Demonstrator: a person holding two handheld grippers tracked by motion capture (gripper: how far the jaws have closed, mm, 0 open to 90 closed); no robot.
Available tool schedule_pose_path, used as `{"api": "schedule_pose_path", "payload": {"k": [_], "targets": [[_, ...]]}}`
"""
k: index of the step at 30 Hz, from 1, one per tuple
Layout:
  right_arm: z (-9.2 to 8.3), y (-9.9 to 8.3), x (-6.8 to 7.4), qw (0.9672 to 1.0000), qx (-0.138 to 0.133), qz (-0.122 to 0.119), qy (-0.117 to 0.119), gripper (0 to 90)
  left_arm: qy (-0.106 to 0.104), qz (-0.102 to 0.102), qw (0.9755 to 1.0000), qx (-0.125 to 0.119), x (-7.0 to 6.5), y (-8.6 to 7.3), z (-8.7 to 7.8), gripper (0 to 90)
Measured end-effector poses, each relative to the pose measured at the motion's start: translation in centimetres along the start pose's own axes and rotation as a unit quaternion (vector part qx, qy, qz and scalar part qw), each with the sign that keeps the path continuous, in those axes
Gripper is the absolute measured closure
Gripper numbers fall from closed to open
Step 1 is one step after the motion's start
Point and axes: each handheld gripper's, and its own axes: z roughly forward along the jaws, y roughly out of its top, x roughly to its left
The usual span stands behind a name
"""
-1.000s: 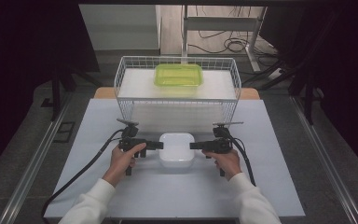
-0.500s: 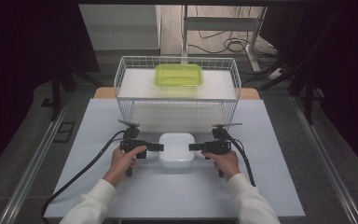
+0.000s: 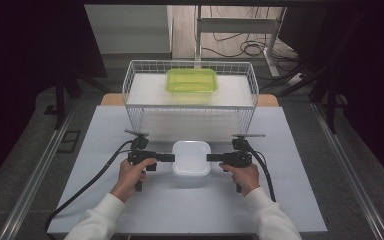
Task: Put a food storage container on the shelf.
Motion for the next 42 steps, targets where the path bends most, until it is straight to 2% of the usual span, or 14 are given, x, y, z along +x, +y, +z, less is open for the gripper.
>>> {"api": "schedule_pose_path", "payload": {"k": [4, 8, 18, 29, 36, 38, 40, 42], "targets": [[-0.3, -0.1, 0.1, 0.9999, -0.010, -0.010, -0.005, 73.7, 0.004, 0.007, 0.9999, -0.009, -0.4, -0.1, -0.1, 79.9], [-0.4, -0.1, 0.4, 0.9997, -0.011, -0.022, 0.005, 75.9, 0.031, 0.018, 0.9993, -0.008, -0.5, -0.3, -0.2, 79.6], [-0.9, 0.0, 0.7, 0.9992, -0.016, -0.035, 0.014, 76.7, 0.029, 0.027, 0.9991, -0.016, -0.8, -0.3, -0.5, 79.5], [-2.2, 0.4, 2.6, 0.9969, -0.036, -0.066, 0.027, 77.1, 0.023, 0.047, 0.9977, -0.044, -2.3, -0.3, -2.0, 79.2], [-2.7, 0.5, 3.6, 0.9955, -0.041, -0.080, 0.031, 77.0, 0.023, 0.057, 0.9968, -0.051, -2.9, -0.3, -2.7, 79.2], [-2.8, 0.6, 3.8, 0.9951, -0.043, -0.084, 0.031, 77.0, 0.027, 0.061, 0.9963, -0.054, -3.3, -0.3, -2.9, 79.2], [-3.0, 0.6, 4.2, 0.9944, -0.047, -0.091, 0.025, 77.0, 0.036, 0.075, 0.9949, -0.058, -4.0, -0.1, -3.2, 79.2], [-3.3, 0.8, 4.5, 0.9930, -0.058, -0.100, 0.024, 77.0, 0.034, 0.084, 0.9937, -0.066, -4.7, 0.1, -3.6, 79.3]]}}
